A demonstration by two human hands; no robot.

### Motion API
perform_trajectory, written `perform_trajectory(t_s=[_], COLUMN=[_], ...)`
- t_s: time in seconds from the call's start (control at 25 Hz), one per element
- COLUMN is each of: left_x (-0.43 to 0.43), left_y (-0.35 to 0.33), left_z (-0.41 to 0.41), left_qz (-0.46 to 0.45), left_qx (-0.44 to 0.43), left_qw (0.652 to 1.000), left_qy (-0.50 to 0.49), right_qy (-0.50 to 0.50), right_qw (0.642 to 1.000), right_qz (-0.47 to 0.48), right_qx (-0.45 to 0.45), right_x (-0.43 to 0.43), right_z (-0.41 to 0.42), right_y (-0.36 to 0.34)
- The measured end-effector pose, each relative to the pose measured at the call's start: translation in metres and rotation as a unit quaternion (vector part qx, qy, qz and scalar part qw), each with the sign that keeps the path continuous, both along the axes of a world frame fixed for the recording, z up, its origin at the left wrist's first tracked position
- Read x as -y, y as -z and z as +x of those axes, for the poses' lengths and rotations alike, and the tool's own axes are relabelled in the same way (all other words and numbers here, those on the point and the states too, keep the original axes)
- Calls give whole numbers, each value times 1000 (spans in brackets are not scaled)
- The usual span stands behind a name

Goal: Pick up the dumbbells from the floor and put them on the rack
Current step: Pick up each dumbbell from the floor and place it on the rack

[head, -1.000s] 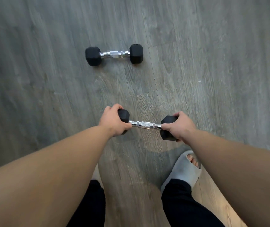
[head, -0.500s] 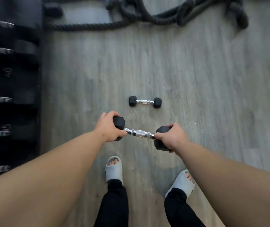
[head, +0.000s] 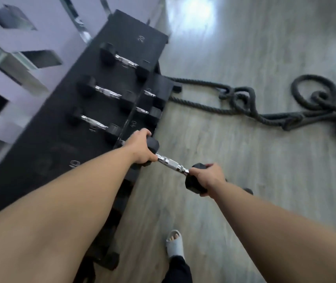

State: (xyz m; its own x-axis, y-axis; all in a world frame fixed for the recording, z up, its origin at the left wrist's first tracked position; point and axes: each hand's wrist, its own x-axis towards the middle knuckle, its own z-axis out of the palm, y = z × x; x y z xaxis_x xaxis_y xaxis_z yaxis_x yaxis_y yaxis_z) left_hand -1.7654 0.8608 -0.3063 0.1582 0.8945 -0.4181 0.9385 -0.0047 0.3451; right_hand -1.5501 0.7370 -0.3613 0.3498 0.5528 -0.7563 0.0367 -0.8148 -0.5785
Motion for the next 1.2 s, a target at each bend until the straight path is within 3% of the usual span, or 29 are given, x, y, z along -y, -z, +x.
perform_trajectory(t_s=[0.24, 0.56, 1.2], left_x=[-38, -71, -169], left_y=[-37, -31, 28], left_z=[-130, -250, -410], left_qz=[-18, -44, -105], left_qx=[-32, -83, -92], left_qw=[998, 987, 984], left_qy=[-45, -131, -115], right_qy=[-52, -147, -95], right_qw=[997, 983, 988], right_qz=[-10, -54, -102], right_qx=[-56, -98, -65], right_x=[-59, -123, -207], right_z=[-129, -241, -407], right_y=[-13, 8, 49])
